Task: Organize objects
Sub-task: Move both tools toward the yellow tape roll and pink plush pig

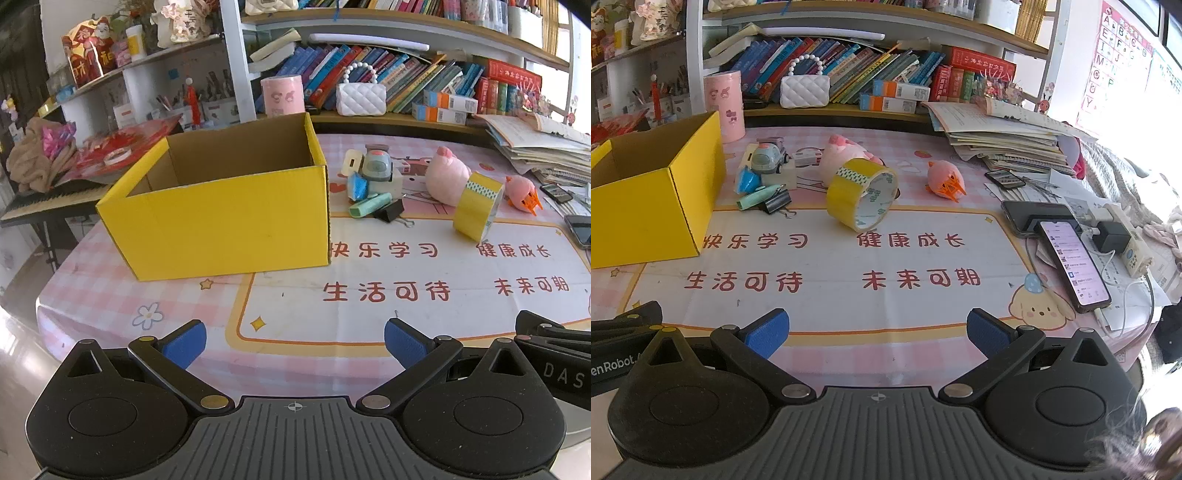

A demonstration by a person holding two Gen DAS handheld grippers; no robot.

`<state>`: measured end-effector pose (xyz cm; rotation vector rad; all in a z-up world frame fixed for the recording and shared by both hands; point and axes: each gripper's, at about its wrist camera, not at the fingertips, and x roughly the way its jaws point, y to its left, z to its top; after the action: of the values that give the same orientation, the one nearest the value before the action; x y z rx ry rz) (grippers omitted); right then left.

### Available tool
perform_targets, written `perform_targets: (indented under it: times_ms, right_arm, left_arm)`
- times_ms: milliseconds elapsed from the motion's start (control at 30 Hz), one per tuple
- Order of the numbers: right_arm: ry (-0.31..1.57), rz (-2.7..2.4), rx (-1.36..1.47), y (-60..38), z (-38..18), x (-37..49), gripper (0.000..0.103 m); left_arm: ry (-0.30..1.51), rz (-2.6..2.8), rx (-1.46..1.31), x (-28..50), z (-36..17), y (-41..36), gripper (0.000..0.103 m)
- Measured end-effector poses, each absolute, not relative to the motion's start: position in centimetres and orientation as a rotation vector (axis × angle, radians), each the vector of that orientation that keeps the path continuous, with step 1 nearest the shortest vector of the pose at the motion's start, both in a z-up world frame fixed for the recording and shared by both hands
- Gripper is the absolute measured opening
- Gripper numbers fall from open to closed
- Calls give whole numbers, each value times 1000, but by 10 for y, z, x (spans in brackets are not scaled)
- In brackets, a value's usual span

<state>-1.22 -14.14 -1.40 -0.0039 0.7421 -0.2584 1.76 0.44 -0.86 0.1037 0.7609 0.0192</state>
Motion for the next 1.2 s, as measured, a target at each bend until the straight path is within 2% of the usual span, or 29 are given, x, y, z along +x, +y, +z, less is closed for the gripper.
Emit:
perform_targets:
  times_ms: [1200]
  right_arm:
    - [808,-251,4,-196,-27,26,103]
  left_arm:
    - [831,-11,87,55,-23,-47,103]
